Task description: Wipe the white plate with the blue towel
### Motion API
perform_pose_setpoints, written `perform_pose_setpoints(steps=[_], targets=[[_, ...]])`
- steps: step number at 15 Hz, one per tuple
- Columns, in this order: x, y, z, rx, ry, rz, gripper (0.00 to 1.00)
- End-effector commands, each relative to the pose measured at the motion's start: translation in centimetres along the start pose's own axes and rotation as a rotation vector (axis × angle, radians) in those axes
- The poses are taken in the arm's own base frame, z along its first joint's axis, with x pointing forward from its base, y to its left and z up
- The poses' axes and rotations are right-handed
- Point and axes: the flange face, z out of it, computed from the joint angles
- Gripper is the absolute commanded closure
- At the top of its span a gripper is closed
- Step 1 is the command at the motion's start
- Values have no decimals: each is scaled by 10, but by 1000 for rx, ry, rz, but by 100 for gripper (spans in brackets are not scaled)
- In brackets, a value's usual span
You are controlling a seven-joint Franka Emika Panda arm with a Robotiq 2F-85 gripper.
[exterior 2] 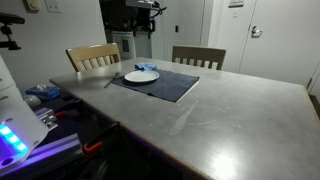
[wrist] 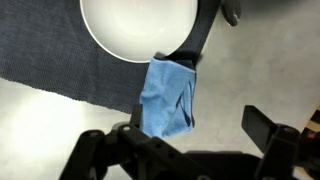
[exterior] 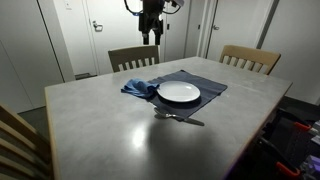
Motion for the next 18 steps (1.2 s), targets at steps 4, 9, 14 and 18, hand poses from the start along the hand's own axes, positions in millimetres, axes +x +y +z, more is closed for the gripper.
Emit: perform_pose_setpoints(steps=[4, 9, 14, 18], targets=[[43, -7, 53, -11, -24, -21, 0], [60, -3, 90, 12, -51, -17, 0], [71, 0, 124, 38, -78, 7, 0], [75, 6, 147, 60, -116, 23, 0]])
